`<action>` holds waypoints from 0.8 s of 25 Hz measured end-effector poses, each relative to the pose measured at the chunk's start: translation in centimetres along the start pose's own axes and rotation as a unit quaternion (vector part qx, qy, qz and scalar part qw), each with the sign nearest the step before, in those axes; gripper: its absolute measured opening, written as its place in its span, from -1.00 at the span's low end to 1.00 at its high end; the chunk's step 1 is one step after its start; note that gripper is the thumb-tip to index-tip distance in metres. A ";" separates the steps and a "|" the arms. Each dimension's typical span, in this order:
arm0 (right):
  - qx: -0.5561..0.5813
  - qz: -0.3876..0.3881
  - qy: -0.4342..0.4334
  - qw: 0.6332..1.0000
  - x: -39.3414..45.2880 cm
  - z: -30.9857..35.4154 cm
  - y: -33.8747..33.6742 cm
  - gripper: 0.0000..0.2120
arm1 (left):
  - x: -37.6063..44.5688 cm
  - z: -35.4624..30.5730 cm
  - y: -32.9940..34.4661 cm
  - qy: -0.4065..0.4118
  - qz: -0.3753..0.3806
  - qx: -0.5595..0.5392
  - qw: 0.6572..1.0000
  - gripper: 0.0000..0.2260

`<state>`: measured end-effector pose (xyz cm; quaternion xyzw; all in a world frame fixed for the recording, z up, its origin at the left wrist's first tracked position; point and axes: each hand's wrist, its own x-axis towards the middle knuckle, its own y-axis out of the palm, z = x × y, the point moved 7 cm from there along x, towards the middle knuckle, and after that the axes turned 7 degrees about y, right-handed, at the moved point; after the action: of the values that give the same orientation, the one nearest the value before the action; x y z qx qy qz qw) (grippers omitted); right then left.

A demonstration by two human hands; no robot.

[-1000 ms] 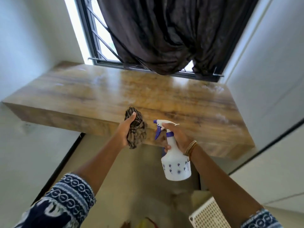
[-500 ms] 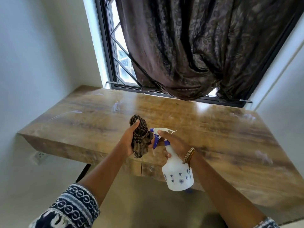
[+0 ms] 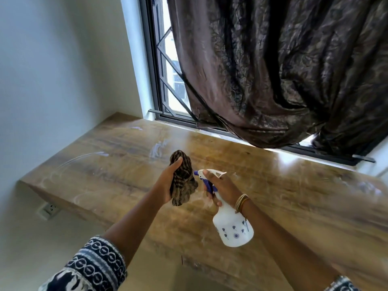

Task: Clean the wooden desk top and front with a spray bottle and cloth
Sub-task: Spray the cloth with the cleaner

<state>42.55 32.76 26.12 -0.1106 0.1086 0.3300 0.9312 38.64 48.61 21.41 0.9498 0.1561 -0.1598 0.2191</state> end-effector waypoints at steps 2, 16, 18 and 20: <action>0.007 0.027 -0.010 1.000 1.1 0.5 -0.5 -0.74 | 1.3 -0.4 0.0 -0.009 -0.006 -0.013 1.000 -0.35; 0.011 -0.032 -0.006 0.999 6.1 1.4 -2.5 -0.79 | 6.0 -3.5 -1.2 -0.032 0.010 0.017 0.999 -0.32; 0.014 -0.029 0.002 0.999 6.7 1.4 -2.5 -0.75 | 6.8 -3.6 -1.8 -0.034 0.014 0.027 0.999 -0.30; 0.025 -0.034 0.006 0.999 7.1 1.5 -2.6 -0.73 | 7.3 -3.8 -1.9 -0.032 0.025 0.034 0.999 -0.36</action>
<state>49.80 35.43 25.97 -0.0925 0.1187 0.2945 0.9437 45.37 53.64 21.23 0.9546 0.1198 -0.1895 0.1959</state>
